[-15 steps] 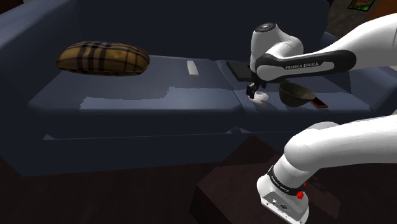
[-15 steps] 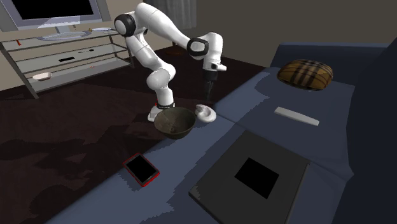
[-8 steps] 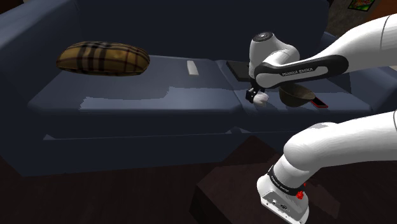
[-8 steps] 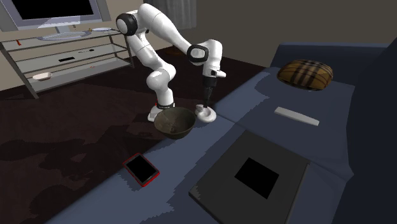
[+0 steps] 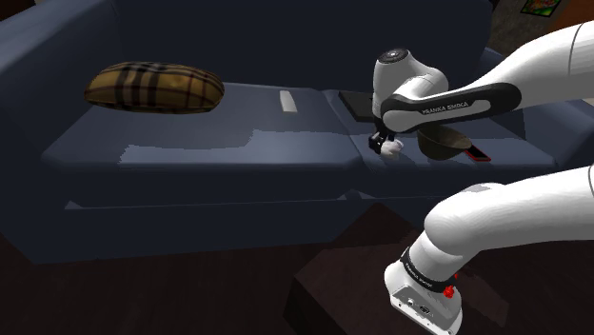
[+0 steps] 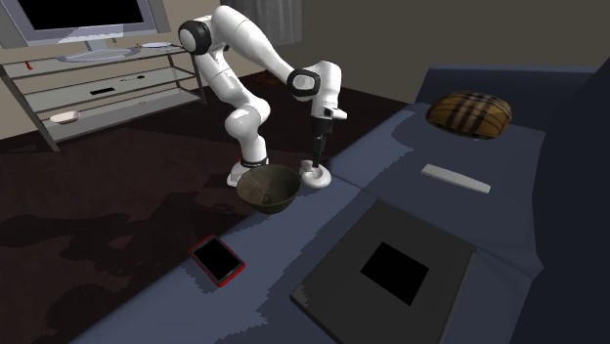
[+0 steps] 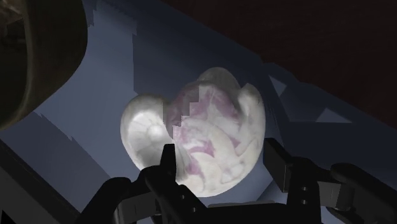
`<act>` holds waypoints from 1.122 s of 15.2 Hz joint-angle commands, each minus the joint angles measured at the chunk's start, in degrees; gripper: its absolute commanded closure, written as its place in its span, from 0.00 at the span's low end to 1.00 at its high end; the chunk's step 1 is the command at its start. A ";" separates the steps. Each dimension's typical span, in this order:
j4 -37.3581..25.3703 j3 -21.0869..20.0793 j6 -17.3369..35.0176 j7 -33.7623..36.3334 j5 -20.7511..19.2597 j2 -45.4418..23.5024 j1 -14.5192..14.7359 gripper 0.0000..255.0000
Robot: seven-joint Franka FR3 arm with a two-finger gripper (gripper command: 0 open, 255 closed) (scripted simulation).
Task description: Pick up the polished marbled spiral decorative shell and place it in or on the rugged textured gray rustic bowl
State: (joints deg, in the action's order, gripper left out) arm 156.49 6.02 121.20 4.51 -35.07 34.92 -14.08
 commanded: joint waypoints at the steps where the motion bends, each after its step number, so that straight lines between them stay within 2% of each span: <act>1: 0.01 0.02 0.00 0.00 -0.01 -0.02 -0.01 1.00; 8: 0.02 0.02 0.02 0.00 -0.02 -0.02 -0.02 1.00; 17: -4.73 -0.63 -7.14 -3.62 2.51 3.03 0.84 1.00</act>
State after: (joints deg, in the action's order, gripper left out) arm 152.27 5.36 114.96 1.50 -32.75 37.38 -13.24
